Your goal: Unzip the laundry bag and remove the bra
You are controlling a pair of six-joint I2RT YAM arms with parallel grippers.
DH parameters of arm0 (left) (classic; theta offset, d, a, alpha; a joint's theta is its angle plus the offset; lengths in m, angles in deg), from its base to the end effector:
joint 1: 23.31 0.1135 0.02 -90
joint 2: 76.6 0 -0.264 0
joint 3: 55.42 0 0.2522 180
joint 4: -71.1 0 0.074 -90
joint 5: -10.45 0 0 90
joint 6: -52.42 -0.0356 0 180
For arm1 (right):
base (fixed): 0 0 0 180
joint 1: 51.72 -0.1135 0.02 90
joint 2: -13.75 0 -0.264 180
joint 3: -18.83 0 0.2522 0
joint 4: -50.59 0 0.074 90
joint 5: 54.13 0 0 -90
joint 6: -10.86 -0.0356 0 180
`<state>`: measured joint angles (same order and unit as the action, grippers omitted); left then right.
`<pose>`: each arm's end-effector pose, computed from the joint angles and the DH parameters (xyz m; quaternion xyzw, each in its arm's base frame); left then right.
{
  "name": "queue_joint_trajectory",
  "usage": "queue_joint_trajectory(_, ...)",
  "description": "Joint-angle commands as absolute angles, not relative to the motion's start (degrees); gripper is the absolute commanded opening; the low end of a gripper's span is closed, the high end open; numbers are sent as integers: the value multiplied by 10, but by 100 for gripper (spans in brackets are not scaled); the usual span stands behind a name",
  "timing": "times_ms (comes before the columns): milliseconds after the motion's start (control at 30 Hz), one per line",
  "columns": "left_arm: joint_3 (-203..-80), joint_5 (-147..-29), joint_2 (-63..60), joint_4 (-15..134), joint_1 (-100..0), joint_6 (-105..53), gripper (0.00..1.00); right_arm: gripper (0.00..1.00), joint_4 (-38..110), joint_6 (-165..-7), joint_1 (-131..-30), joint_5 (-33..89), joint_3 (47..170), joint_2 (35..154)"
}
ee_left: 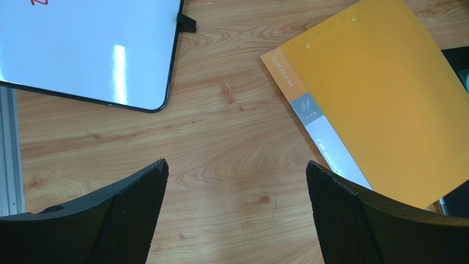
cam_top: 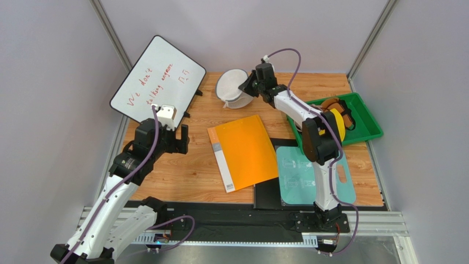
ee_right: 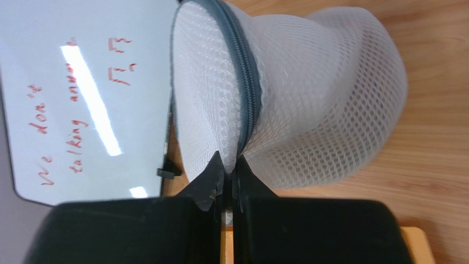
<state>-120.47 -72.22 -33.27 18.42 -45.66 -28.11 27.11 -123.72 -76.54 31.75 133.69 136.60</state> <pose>0.1460 -0.0551 0.3318 0.0661 0.8665 -0.0813 0.4881 0.4585 0.2149 0.2431 0.1323 0.8619 0.3039 0.3838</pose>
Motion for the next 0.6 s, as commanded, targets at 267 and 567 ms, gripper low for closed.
queue_joint_trajectory(267, -1207, -692, -359, 181, -451, -263, 98, 0, 362, -1220, -885, 200, 1447, 1346)
queue_joint_trajectory(567, -1168, -686, -464, 162, -439, -118, 97, 0, 433, -1242, -972, 135, 1286, 1248)
